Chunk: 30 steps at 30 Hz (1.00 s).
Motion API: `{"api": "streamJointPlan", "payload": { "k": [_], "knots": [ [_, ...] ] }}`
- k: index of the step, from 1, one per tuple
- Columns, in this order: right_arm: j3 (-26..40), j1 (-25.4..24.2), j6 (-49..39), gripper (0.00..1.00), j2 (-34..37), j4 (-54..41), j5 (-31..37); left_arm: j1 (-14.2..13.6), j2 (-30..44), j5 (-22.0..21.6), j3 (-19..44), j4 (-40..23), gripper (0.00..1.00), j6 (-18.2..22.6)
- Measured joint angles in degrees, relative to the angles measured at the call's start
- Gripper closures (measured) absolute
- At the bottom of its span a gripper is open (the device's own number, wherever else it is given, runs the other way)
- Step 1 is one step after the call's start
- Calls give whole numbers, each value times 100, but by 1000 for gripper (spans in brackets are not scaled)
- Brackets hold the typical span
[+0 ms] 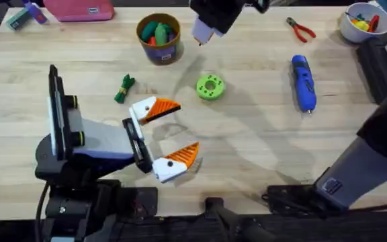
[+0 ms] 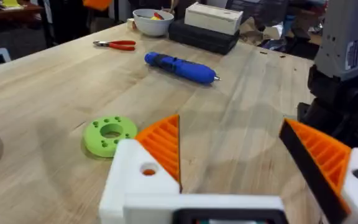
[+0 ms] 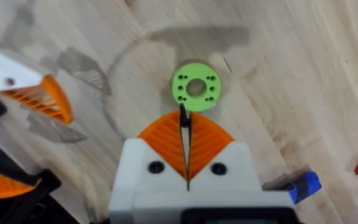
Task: Pick up the gripper from the table and insert it into the empty holder that is missing its gripper. Then pick up a screw, insert it into the mounting hole, and use the screwdriver to tighten it. Finally, clean up the table by picking up the vegetable and placing it into the bucket.
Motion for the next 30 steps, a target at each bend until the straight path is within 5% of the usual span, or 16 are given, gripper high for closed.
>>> {"api": "streamJointPlan", "payload": {
  "k": [7,15,30],
  "knots": [
    [796,667,-198,995,2,-521,17,0,0,0,0,0,15,0],
    [848,1687,-863,995,2,-560,17,0,0,0,0,0,16,0],
    [850,2242,-1614,995,234,-563,17,0,0,0,0,0,15,0]
  ]
}}
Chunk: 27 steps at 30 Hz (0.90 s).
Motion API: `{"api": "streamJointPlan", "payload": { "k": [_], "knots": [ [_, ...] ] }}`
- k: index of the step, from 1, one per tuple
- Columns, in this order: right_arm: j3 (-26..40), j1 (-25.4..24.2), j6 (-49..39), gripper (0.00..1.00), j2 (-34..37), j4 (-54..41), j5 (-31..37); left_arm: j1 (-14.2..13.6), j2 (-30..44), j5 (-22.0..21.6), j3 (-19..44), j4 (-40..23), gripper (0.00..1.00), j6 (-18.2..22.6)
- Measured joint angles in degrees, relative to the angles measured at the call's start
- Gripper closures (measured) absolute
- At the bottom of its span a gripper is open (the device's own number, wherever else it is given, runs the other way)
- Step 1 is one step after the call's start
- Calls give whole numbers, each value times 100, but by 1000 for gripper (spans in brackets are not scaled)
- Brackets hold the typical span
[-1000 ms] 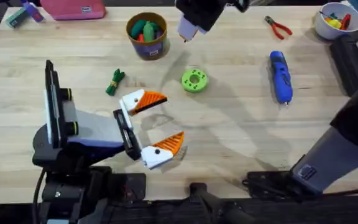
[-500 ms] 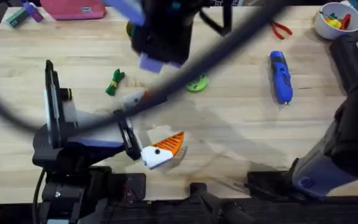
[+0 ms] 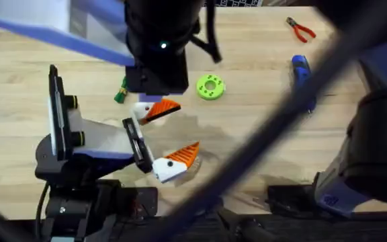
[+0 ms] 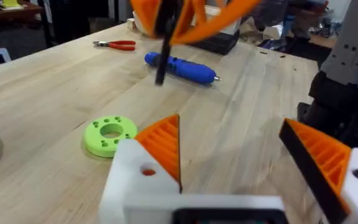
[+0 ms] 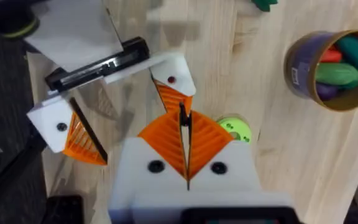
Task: Pick up the gripper from the table and insert it into the empty holder that is missing its gripper. Then pick up a screw, insert it into the mounting hole, and use the screwdriver to tighten it. Finally, clean up the table by picking up the vegetable and placing it into the bucket.
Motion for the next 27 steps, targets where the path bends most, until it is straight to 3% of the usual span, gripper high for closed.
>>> {"api": "streamJointPlan", "payload": {
  "k": [27],
  "knots": [
    [0,184,-185,995,529,-44,0,0,0,0,0,0,15,0]
  ]
}}
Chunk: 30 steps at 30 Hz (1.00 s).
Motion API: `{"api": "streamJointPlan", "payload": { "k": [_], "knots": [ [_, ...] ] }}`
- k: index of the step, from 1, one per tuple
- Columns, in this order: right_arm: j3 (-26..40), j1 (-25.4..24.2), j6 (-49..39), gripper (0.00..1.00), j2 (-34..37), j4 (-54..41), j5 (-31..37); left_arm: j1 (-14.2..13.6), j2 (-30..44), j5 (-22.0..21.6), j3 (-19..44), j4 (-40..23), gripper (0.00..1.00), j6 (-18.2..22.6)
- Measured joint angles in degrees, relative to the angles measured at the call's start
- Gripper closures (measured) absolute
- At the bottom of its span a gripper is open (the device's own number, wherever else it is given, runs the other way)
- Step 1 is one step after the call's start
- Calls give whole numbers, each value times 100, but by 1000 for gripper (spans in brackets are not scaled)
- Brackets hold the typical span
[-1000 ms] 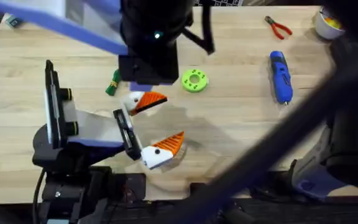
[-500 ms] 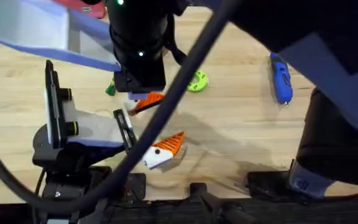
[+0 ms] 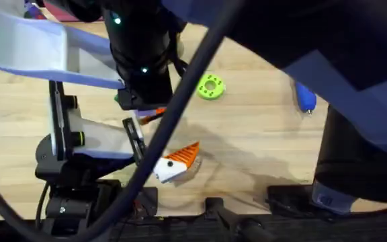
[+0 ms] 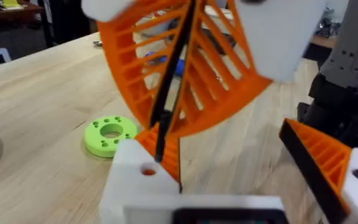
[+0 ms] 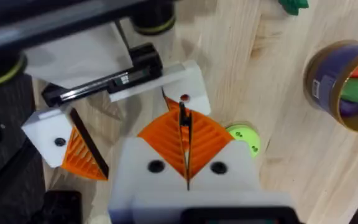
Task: Pick up the gripper from the table and insert it into the empty holder that is missing its gripper. Then pick up a screw, insert it into the mounting hole, and use the screwdriver to tighten it. Finally, clean up the table by picking up the vegetable and placing it into the bucket.
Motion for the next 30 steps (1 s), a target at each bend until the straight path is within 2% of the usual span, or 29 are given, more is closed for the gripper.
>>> {"api": "streamJointPlan", "payload": {
  "k": [30],
  "knots": [
    [0,-2,-2,995,271,2,39,0,0,2,0,0,15,0]
  ]
}}
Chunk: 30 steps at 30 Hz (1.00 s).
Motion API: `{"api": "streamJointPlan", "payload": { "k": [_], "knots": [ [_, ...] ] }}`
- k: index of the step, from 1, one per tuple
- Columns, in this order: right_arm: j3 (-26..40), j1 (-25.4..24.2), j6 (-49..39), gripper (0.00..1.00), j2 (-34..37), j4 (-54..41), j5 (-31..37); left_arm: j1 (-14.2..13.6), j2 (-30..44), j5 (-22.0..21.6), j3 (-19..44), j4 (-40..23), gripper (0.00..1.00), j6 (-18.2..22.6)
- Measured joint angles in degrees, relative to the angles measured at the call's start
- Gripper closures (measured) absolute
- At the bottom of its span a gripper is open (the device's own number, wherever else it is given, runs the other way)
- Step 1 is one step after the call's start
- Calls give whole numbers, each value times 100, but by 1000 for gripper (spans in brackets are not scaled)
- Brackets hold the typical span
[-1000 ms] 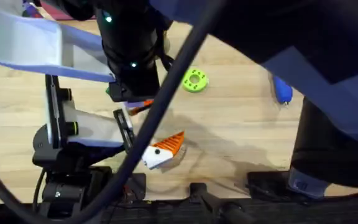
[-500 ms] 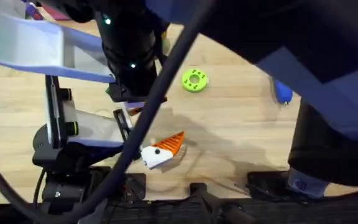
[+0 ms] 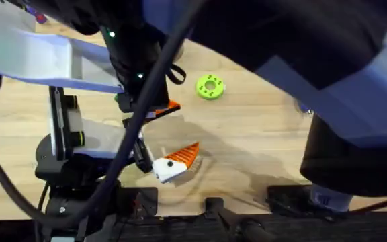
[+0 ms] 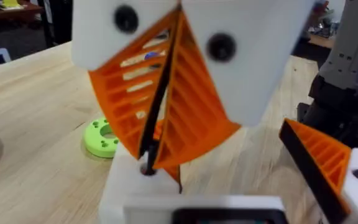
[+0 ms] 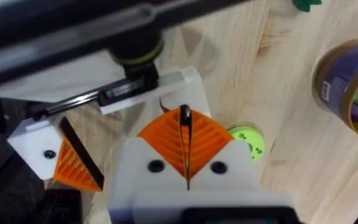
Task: Pick up the gripper from the table and insert it into the empty holder that is missing its gripper. Then pick up a screw, insert it into the mounting hole, and use the screwdriver to tighten it. Finally, clean up the table by picking up the vegetable and placing it into the bucket.
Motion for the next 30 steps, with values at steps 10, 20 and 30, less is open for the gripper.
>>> {"api": "streamJointPlan", "payload": {
  "k": [10,20,30],
  "knots": [
    [0,0,2,995,11,4,68,0,0,0,0,0,15,0],
    [0,9,4,995,22,35,68,0,0,-2,0,0,15,0],
    [0,28,7,995,172,44,81,2,37,0,0,-11,15,-70]
  ]
}}
